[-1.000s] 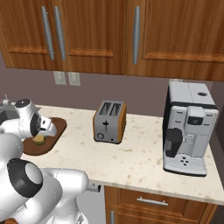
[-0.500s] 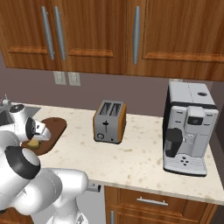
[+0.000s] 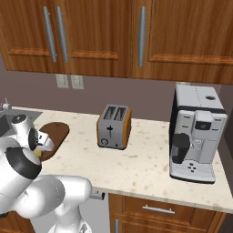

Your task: Pick up the sponge from the counter and clean the cutting board by briefly scrubbing or pressing down on the cutting board. Once finished, release the sponge.

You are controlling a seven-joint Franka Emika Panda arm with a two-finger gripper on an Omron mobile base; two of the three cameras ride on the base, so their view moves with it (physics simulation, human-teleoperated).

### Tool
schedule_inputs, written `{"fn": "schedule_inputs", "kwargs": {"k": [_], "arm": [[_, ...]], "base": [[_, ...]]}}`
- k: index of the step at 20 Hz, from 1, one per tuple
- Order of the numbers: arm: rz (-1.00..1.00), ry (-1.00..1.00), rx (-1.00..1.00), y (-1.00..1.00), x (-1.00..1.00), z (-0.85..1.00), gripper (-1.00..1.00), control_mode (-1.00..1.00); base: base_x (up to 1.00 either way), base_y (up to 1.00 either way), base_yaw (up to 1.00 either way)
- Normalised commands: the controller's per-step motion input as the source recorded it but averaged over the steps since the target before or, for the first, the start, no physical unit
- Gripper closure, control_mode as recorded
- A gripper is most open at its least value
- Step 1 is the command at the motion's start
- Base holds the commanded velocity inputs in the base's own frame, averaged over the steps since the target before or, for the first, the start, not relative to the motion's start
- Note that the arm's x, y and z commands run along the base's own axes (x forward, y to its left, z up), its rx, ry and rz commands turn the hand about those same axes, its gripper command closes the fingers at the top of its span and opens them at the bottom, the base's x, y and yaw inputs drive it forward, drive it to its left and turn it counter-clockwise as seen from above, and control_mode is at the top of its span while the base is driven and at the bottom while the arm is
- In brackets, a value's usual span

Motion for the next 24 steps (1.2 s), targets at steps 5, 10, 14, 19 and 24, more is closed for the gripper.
{"fn": "schedule_inputs", "kwargs": {"k": [5, 10, 14, 19, 24], "arm": [[0.0, 0.0, 0.0, 0.0, 0.0, -0.05, 1.0, -1.0], [0.0, 0.0, 0.0, 0.0, 0.0, 0.0, 1.0, -1.0], [0.0, 0.0, 0.0, 0.0, 0.0, -0.13, 1.0, -1.0], [-0.01, 0.0, 0.0, 0.0, 0.06, -0.13, 1.0, -1.0], [0.0, 0.0, 0.0, 0.0, 0.07, -0.06, 1.0, -1.0]], "base": [[0.0, 0.0, 0.0], [0.0, 0.0, 0.0], [0.0, 0.0, 0.0], [0.0, 0.0, 0.0], [0.0, 0.0, 0.0]]}}
